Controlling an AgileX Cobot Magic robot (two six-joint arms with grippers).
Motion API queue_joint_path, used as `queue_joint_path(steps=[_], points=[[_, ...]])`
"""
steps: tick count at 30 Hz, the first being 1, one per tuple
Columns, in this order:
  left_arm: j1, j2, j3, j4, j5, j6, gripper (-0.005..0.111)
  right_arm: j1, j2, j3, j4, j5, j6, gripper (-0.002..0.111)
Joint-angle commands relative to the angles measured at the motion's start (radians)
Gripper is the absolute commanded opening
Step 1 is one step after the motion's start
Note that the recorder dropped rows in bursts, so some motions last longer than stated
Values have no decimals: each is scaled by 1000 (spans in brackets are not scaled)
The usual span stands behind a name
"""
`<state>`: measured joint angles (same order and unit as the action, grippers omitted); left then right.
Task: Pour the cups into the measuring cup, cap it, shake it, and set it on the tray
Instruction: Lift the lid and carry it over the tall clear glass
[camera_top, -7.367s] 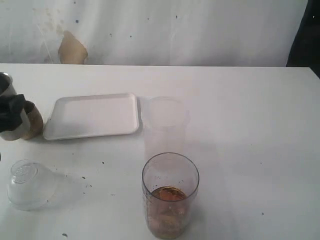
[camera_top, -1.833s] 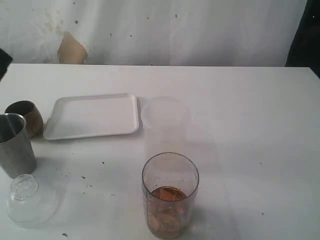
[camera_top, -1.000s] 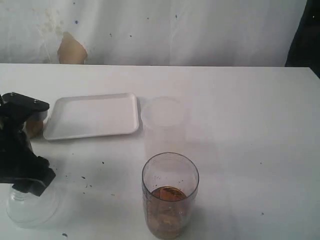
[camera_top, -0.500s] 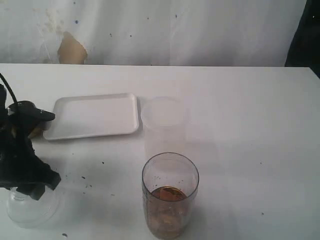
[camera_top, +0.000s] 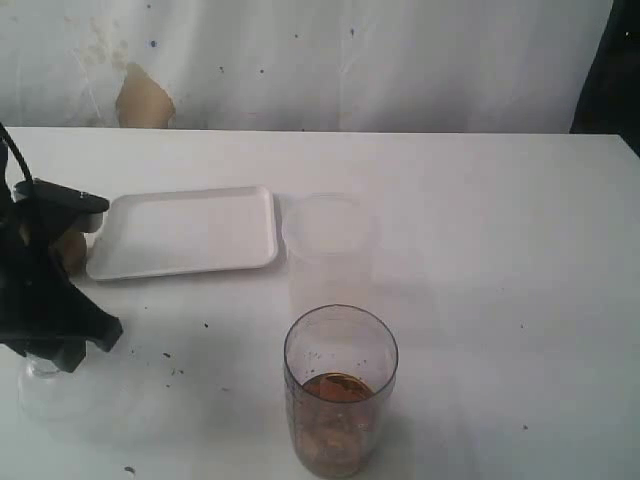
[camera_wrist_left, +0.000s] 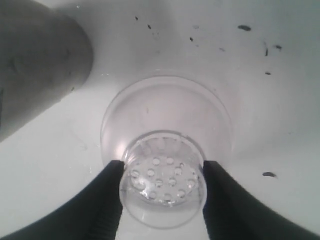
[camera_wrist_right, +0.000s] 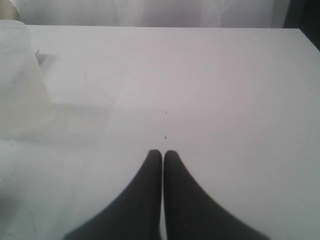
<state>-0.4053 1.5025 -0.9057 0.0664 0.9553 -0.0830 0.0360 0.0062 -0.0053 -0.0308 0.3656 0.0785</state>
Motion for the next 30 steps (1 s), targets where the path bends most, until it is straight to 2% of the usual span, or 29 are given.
queue_joint_path(steps=[1,5,9,16,19,24,30], points=[[-4,-63,-41,-66,29,44,0,3,-6,5,-7,-15,4,1],[-4,-116,-77,-183,77,131,0,3,-6,5,-7,-15,4,1],[-29,-149,-141,-232,158,168,0,3,-6,5,-5,-15,4,1],[-193,-159,-305,-166,266,127,0,3,-6,5,-5,-15,4,1],[-262,-159,-394,-106,266,83,0,3,-6,5,-5,-15,4,1],[-355,-140,-531,-107,266,83,0,3,-6,5,-5,-15,4,1],[-461,-74,-621,-101,266,83,0,3,-6,5,-5,-15,4,1]])
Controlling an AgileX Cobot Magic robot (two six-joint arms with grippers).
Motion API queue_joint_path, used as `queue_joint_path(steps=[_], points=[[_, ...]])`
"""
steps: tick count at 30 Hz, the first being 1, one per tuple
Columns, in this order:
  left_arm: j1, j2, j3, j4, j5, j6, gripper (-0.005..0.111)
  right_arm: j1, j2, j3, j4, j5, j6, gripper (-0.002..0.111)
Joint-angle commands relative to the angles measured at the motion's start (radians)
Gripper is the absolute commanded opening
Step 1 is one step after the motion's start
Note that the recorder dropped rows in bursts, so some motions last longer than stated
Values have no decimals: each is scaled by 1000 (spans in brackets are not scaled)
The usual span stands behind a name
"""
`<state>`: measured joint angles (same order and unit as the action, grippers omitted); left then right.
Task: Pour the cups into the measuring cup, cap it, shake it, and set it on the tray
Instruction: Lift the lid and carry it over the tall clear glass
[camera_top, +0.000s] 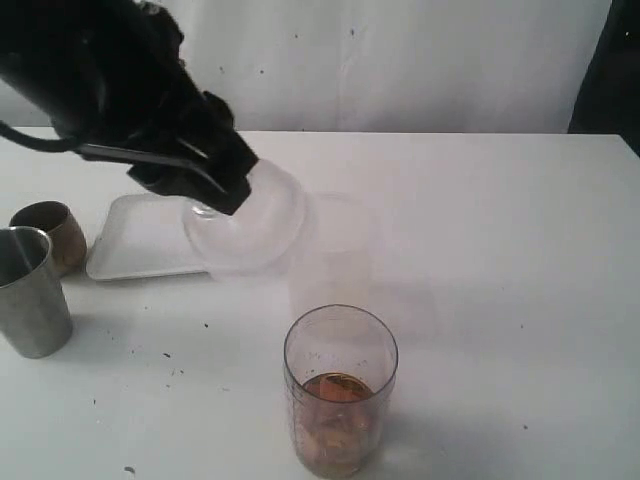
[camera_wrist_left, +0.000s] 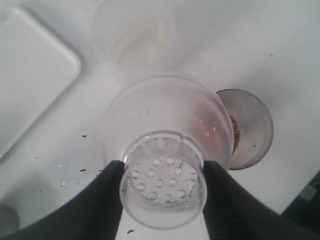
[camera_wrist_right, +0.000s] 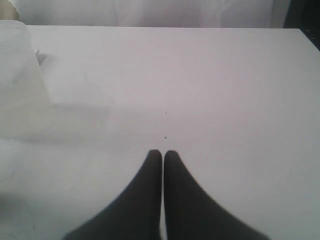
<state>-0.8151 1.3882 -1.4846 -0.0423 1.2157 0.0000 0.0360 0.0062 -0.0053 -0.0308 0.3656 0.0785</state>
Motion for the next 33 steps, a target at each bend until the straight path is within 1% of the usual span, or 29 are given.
queue_joint_path(steps=[1,5,11,14,28,33], points=[[-62,56,-47,8,5,0,0,3,-6,5,-5,-15,4,1],[-109,104,-62,16,5,31,0,3,-6,5,-5,-15,4,1],[-171,119,-62,42,5,105,0,3,-6,5,-5,-15,4,1],[-186,121,-62,71,5,110,0,3,-6,5,-5,-15,4,1],[-186,184,-62,69,5,135,0,3,-6,5,-5,-15,4,1],[-186,210,-62,42,5,143,0,3,-6,5,-5,-15,4,1]])
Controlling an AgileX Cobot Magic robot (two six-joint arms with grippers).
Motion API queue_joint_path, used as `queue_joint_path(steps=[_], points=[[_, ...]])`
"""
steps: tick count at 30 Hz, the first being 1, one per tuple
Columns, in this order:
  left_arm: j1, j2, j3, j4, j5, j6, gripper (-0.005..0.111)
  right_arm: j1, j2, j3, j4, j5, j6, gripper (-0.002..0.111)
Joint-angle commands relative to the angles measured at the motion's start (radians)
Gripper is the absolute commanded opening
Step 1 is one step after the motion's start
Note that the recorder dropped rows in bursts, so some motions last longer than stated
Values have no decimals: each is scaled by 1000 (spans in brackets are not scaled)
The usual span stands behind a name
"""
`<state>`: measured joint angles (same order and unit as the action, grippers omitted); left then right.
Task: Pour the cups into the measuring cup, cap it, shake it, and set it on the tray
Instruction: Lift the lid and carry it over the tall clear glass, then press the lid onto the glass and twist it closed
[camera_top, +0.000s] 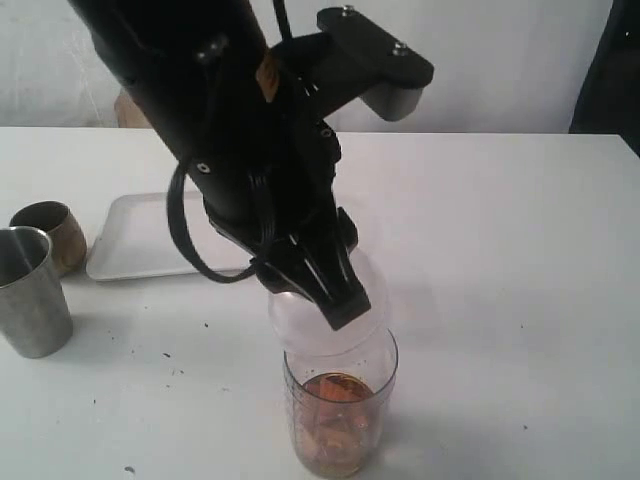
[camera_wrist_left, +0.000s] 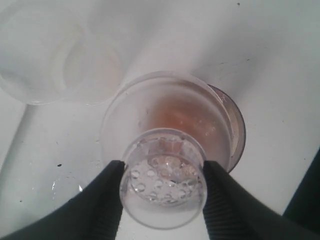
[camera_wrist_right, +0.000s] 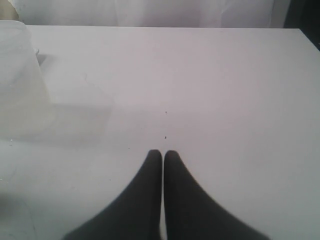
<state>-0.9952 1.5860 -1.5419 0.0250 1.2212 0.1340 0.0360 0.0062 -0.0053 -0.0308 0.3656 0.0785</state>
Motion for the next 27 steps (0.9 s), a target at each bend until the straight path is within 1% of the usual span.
queue_joint_path(steps=[1,9,22,25,27], points=[[-6,20,-5,-25,0,14,0,3,-6,5,-5,-15,4,1],[-6,53,-5,-30,0,21,0,3,-6,5,-5,-15,4,1],[-6,53,-9,-49,0,21,0,3,-6,5,-5,-15,4,1],[-6,53,-34,-51,0,21,0,3,-6,5,-5,-15,4,1],[-6,53,-76,-64,0,19,0,3,-6,5,-5,-15,4,1]])
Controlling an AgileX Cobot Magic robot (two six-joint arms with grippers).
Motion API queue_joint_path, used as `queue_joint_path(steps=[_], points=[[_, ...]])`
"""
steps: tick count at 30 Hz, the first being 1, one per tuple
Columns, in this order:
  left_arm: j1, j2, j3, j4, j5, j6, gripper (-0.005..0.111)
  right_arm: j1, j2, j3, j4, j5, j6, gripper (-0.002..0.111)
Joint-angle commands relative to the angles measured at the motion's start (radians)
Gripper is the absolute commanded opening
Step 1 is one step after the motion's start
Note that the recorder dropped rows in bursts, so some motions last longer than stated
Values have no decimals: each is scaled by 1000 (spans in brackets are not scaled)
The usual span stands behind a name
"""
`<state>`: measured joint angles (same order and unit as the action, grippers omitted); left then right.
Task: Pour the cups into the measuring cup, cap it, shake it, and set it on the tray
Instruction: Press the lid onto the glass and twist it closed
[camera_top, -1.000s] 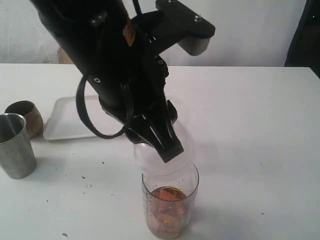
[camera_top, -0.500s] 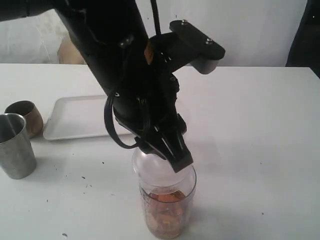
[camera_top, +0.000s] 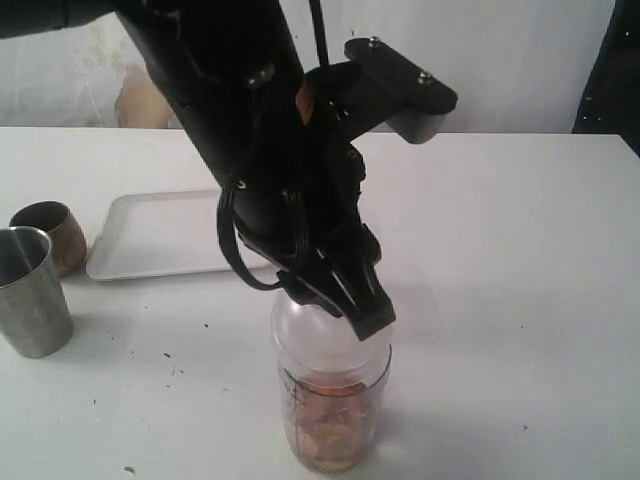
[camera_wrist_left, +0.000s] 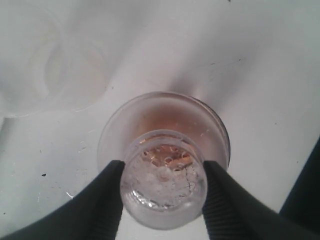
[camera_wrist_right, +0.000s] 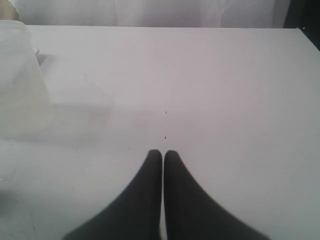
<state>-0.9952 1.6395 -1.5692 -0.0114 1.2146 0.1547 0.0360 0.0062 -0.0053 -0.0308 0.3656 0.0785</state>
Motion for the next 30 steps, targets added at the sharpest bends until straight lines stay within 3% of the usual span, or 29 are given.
queue_joint_path(steps=[1,30], points=[[-6,0,-61,-42,7,0,0,3,-6,5,-5,-15,4,1],[-6,2,59,-25,7,0,0,3,-6,5,-7,-15,4,1]])
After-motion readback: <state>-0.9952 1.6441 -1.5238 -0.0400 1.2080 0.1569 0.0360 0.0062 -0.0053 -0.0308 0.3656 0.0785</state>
